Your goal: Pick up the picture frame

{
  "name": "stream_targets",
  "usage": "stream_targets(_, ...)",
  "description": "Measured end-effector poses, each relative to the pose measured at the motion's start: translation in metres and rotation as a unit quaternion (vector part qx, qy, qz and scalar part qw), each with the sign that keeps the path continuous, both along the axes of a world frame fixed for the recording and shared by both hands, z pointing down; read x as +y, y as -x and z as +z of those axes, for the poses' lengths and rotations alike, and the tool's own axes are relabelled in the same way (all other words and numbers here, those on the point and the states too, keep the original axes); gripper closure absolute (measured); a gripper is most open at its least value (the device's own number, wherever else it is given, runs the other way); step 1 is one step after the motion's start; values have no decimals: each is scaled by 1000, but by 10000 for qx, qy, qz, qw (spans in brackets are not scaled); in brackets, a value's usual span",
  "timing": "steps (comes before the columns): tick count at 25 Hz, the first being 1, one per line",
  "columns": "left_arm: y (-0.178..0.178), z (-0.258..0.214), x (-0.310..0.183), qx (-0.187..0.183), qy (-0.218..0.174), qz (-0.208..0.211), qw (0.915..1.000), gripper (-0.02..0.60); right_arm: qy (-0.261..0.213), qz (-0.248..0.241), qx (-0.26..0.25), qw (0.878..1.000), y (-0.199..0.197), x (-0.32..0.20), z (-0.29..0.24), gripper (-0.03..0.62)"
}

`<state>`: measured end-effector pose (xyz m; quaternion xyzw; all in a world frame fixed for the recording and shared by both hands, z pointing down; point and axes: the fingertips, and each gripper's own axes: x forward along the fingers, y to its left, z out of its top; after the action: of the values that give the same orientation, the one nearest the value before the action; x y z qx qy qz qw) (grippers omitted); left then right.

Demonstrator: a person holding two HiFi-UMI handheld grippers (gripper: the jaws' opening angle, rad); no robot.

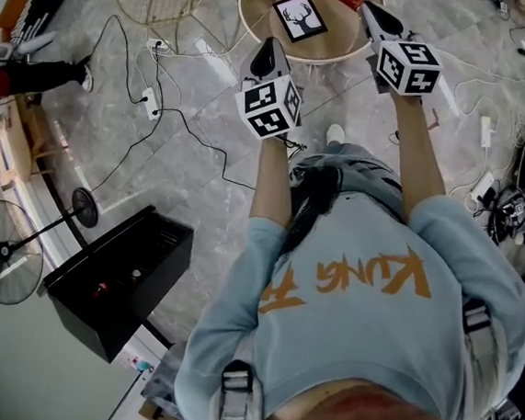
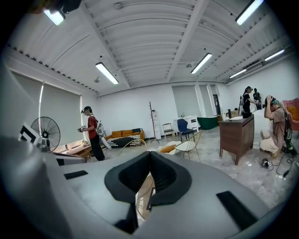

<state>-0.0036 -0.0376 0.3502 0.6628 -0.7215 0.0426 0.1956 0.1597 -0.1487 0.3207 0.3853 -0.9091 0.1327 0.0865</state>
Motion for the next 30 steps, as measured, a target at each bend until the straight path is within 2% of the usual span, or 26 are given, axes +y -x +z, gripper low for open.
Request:
stream_targets(6,27,12,-14,43,202,-260,9994,563,198,-384,-42,9991,38,-15,17,595)
stream_targets(10,40,35,-36,207,401,-249,9987,563,376,-491,142,9980,55,-27,40,595)
stream_targets(19,56,69,-151,661,524,329,9959,563,538,292,529,9967,49,-124,60,595)
stream_targets(23,86,96,-186,950,721,294,9924,563,711,169,804,9941,90,-152,78,595)
stream_targets(27,131,120,-212,1138,901,191,9892,563,965,24,748,9925,144,-168,101,595)
stream_targets(30,149,139,-218,1275,1077,91,9859,563,1205,-140,828,9892,172,-174,123,595)
